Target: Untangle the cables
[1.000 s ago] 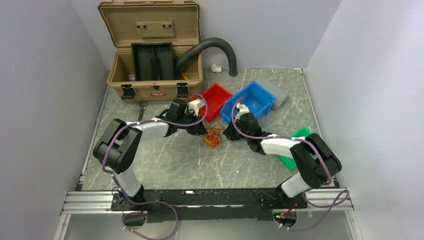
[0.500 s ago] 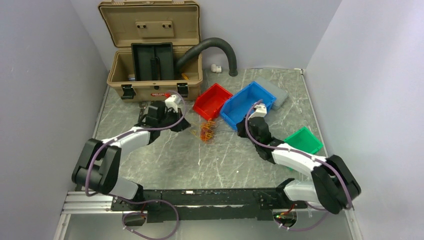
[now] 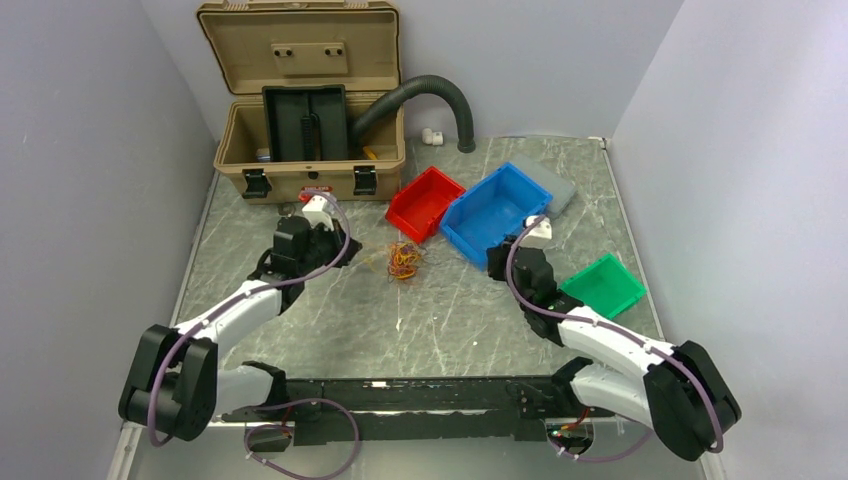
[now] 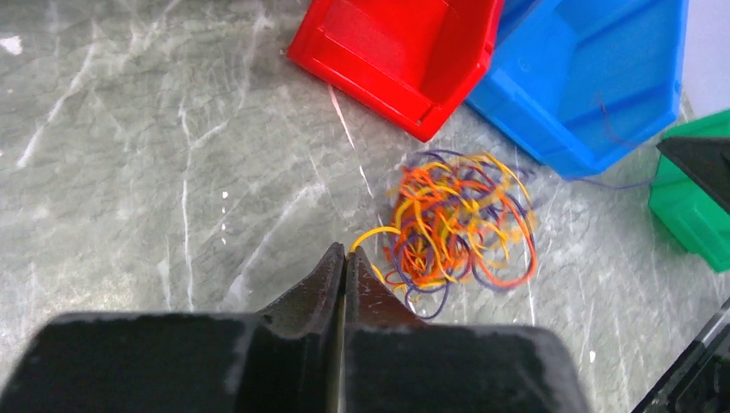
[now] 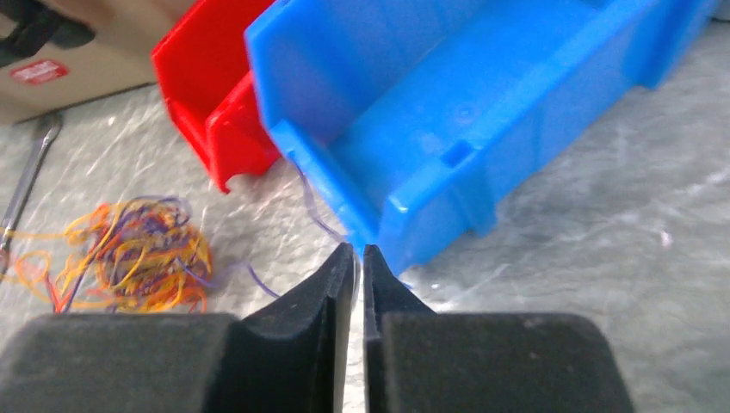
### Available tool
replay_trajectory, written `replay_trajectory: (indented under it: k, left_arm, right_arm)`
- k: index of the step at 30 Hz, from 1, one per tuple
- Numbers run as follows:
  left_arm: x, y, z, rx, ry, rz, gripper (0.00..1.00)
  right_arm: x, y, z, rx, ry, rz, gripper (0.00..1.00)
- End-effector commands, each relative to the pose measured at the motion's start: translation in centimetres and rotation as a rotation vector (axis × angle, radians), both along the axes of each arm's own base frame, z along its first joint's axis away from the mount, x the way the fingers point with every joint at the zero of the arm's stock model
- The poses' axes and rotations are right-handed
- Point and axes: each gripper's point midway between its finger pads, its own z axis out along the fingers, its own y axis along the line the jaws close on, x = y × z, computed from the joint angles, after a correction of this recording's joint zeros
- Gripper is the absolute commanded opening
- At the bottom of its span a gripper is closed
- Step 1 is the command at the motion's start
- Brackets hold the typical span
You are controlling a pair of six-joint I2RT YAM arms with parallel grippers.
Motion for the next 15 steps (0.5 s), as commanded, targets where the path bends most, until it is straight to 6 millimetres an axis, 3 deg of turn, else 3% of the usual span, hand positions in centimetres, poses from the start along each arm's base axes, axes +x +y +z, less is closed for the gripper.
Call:
replay_trajectory:
  k: [1, 3, 5, 6, 10, 15]
  left_arm:
    - [0.7, -2.0, 2.4, -0.045, -0.086, -0.122, 0.15]
    - [0.5, -2.8, 2.3, -0.053, -0.088, -0.167, 0.46]
    - [0.3, -3.3, 2.1, -0.051, -0.083, -0.202, 0.67]
    - [0.3, -3.7, 1.8, -0.047, -0.075, -0.227, 0.71]
    - [0.2, -5.5, -0.1, 0.006, 0.013, -0.284, 0.75]
    - [1.4, -5.2, -3.7, 0.116, 0.183, -0.213, 0.72]
  right_arm:
    - [-0.3, 4.9, 2.1, 0.043, -0.103, 0.283, 0.26]
    - [-0.7, 6.8, 2.4, 0.064, -0.127, 0.383, 0.49]
    - [-1.2, 8.3, 2.2, 0.080, -0.127, 0.468, 0.58]
    - [-1.4, 8.9, 2.1, 0.083, -0.125, 0.501, 0.60]
    - [-1.7, 10.8, 1.6, 0.088, -0.093, 0.578, 0.61]
    - [-1.7, 11.6, 1.1, 0.085, -0.061, 0.604, 0.61]
